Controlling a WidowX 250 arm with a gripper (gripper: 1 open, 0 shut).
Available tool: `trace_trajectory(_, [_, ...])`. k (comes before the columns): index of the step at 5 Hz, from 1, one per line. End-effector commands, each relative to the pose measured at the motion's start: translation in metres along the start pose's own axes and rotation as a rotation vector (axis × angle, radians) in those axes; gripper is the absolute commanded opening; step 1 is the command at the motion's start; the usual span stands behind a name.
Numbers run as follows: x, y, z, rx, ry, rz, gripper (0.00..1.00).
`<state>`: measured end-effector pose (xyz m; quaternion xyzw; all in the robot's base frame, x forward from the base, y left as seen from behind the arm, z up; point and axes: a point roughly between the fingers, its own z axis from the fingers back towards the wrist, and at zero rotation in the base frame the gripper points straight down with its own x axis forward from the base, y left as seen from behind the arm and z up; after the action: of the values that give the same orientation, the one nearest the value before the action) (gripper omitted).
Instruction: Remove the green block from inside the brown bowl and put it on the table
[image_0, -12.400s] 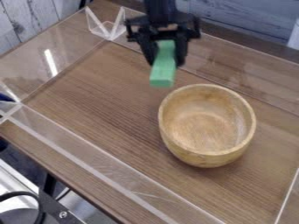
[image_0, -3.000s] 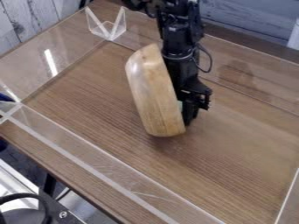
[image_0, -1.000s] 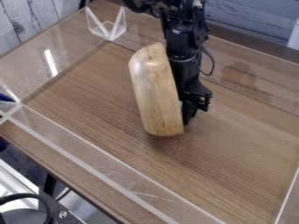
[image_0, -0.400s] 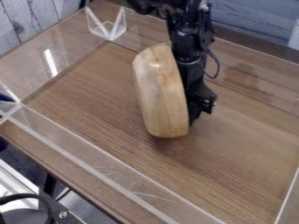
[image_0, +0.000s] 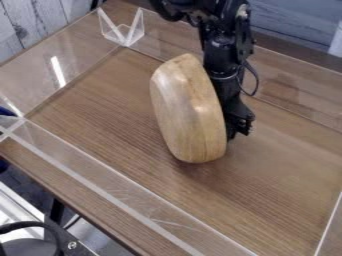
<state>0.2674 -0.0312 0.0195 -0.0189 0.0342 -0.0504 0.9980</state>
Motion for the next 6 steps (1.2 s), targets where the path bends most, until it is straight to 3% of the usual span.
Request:
trace_trajectory(1, [-0.009,-0.010,-0.005,-0.005,0.029,-0.025,0.00])
trace_trajectory(6, [-0.016,-0.028,-0.006,-0.008,0.059,-0.079,0.00])
